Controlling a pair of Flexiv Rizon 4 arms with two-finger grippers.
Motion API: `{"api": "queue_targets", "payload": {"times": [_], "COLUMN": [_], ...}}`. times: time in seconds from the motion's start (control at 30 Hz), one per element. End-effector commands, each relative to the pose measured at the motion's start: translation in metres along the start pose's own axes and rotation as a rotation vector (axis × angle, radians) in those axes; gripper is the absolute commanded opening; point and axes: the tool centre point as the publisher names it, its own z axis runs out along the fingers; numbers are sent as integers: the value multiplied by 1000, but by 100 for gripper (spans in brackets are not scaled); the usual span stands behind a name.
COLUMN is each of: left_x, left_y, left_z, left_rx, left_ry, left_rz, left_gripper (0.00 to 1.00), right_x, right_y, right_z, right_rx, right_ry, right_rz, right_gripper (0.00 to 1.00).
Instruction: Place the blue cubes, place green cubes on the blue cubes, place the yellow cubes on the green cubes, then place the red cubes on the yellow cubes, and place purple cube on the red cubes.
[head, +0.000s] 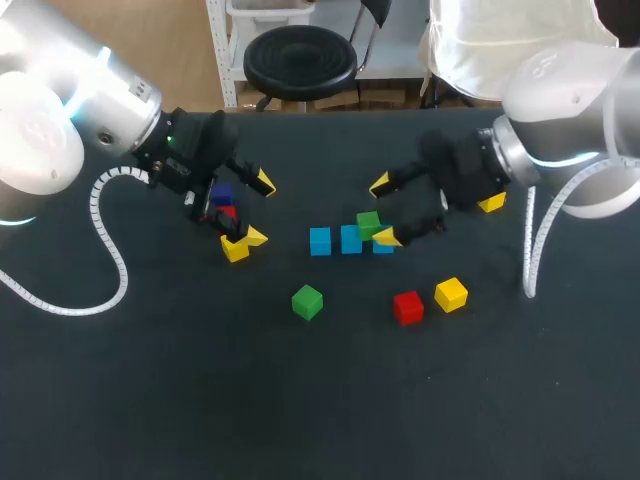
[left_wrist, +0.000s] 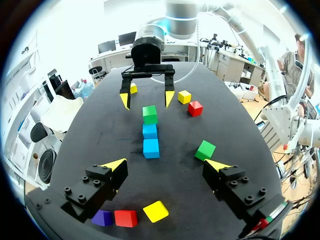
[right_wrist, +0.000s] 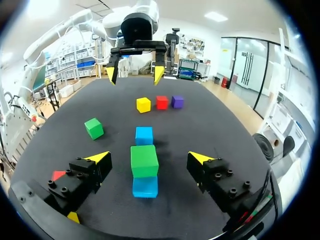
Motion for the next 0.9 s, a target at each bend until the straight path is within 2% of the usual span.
{"api": "queue_targets", "payload": {"times": [0.03,0.4,0.9], "left_x": [1,1,1], "left_y": [0,0,0], "left_z": [0,0,0], "left_rx": [0,0,0], "left_ry": [-4,-4,-4], "left_rz": [4,4,4], "left_gripper": [100,100,100], "right_x": [3,9,3], "right_y": [14,29,34], "right_z": [-19,-52,-66], "right_rx": [32,33,-13], "right_ry": [-6,21,31], "right_rz": [3,-4,-84], "right_gripper": [100,100,100]}}
